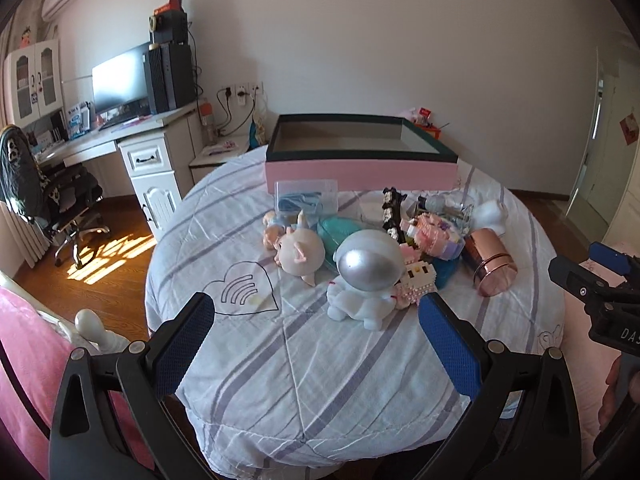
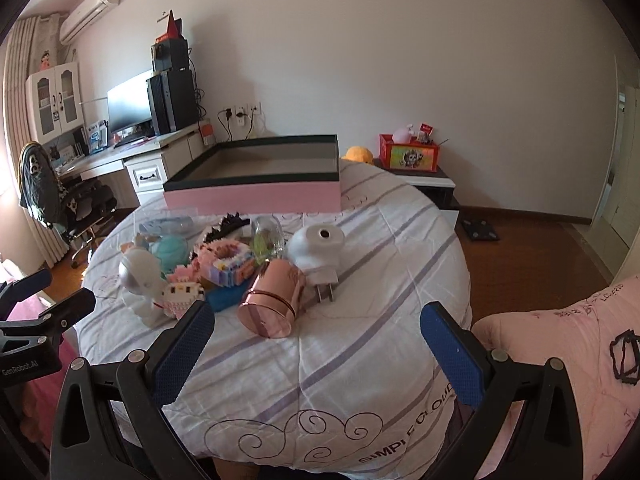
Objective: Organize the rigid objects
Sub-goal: 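Grasp the silver astronaut with the left tool while the right tool grasps the rose-gold cup, then carry both into the pink box and open both tools to release them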
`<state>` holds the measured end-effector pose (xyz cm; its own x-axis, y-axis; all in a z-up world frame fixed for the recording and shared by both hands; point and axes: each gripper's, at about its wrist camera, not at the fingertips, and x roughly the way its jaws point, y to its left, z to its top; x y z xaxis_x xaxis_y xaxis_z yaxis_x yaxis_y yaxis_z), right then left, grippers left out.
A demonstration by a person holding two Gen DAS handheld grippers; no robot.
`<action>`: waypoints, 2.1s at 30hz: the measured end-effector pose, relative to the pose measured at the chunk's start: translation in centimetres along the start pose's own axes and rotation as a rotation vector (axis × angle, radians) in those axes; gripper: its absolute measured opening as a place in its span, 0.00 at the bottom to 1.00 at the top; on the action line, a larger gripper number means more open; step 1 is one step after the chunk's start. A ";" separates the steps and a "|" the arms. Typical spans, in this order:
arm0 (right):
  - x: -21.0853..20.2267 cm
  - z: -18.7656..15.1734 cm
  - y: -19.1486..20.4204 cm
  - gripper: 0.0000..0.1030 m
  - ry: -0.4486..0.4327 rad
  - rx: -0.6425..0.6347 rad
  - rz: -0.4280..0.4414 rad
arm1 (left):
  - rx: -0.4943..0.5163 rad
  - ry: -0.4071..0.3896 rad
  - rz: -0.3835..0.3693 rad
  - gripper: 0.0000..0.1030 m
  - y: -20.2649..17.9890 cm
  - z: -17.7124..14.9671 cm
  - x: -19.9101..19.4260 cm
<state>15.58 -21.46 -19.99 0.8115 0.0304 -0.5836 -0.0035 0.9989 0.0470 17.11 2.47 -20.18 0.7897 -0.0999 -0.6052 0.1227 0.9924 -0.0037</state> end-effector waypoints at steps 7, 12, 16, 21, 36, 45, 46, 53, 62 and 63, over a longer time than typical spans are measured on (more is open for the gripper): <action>3.1 -0.6 -0.6 1.00 0.060 0.001 0.024 | -0.011 0.070 -0.002 1.00 -0.5 0.1 4.7; 5.2 -0.9 -0.2 1.00 0.092 -0.009 0.058 | -0.023 0.100 -0.045 0.99 -0.7 0.1 6.9; 6.7 -1.0 0.4 1.00 0.106 -0.020 0.065 | -0.013 0.082 -0.101 0.83 -1.0 0.3 7.4; 7.3 -0.8 1.0 0.98 0.105 -0.015 0.104 | -0.024 0.097 -0.161 0.52 -1.2 0.1 8.0; 9.0 -0.2 1.6 0.47 0.125 -0.044 0.188 | 0.008 0.051 -0.191 0.52 -0.5 0.4 5.1; 6.6 1.0 2.3 0.47 0.065 -0.066 0.205 | 0.023 0.007 -0.230 0.52 -0.7 2.2 3.7; 6.2 1.4 2.5 0.47 0.053 -0.072 0.210 | 0.024 0.000 -0.238 0.52 -0.8 2.5 3.5; 5.1 6.8 3.7 0.47 -0.045 -0.132 0.234 | 0.032 -0.058 -0.259 0.52 -0.7 7.9 3.4; 10.8 15.8 5.1 0.47 -0.037 -0.160 0.260 | 0.064 -0.069 -0.169 0.52 -0.4 16.6 9.4; 11.9 16.6 5.2 0.47 -0.028 -0.156 0.259 | 0.068 -0.059 -0.155 0.52 -0.4 17.3 10.5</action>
<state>34.94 -16.48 -13.24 0.7873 0.2863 -0.5460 -0.3006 0.9515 0.0656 35.77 -0.17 -12.75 0.7916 -0.2576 -0.5542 0.2848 0.9578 -0.0383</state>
